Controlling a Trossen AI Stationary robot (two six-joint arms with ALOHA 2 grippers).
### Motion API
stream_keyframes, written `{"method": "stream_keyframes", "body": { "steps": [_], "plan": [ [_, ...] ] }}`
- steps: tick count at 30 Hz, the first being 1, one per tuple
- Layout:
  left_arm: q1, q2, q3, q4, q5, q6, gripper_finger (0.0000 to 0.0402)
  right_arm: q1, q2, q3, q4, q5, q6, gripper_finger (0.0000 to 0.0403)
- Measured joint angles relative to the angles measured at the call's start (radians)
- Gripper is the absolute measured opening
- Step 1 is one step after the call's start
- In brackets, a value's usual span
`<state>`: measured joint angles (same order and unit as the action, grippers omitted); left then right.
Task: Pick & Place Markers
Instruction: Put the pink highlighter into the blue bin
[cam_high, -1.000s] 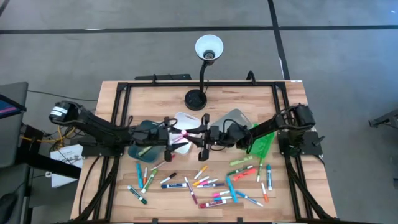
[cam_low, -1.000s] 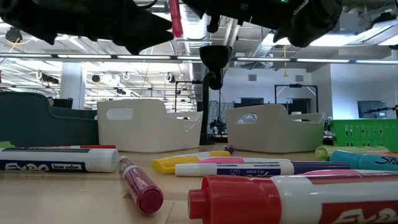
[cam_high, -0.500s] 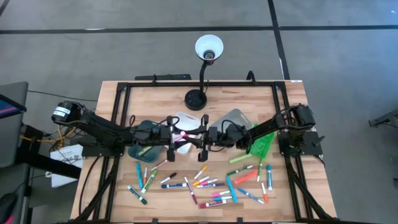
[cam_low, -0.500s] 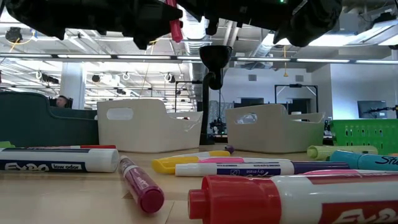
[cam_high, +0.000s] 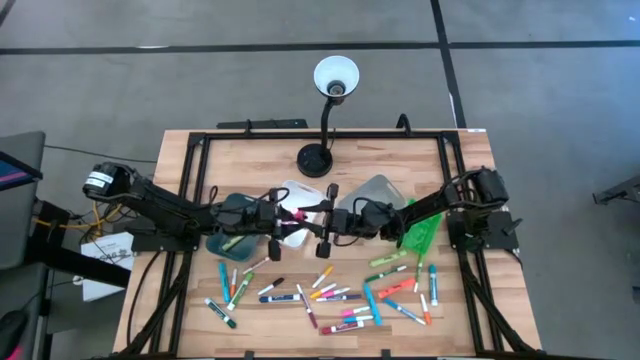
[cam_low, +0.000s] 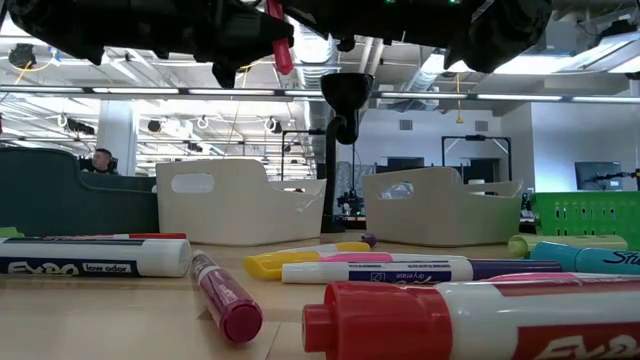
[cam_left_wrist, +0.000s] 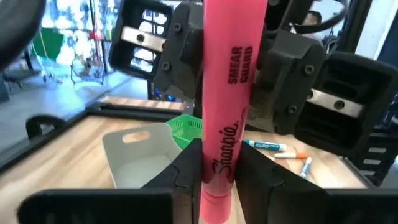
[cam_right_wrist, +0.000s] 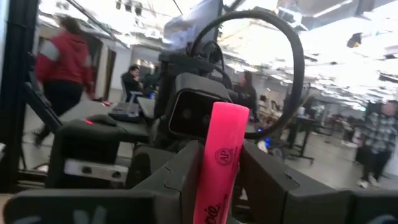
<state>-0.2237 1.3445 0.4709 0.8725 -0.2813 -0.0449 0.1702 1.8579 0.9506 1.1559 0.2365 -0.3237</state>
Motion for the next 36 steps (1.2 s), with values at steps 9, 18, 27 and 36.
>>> {"method": "stream_keyframes", "body": {
  "steps": [9,18,27,36],
  "plan": [
    [0.001,-0.066,0.0,-0.16,-0.096,-0.098,0.0071,0.056,-0.205,-0.001,-0.356,0.09,0.0,0.0158],
    [0.0,-0.397,0.0,-0.853,-0.229,-0.471,0.0077,0.132,-0.414,-0.001,-0.705,0.19,0.041,0.0189],
    [0.0,-0.568,0.0,-1.326,-0.071,-0.726,0.0077,0.144,-0.447,-0.001,-0.761,0.19,0.096,0.0189],
    [0.0,-0.539,-0.001,-1.569,0.127,-0.887,0.008,0.142,-0.447,-0.001,-0.769,0.192,0.096,0.018]
  ]
}}
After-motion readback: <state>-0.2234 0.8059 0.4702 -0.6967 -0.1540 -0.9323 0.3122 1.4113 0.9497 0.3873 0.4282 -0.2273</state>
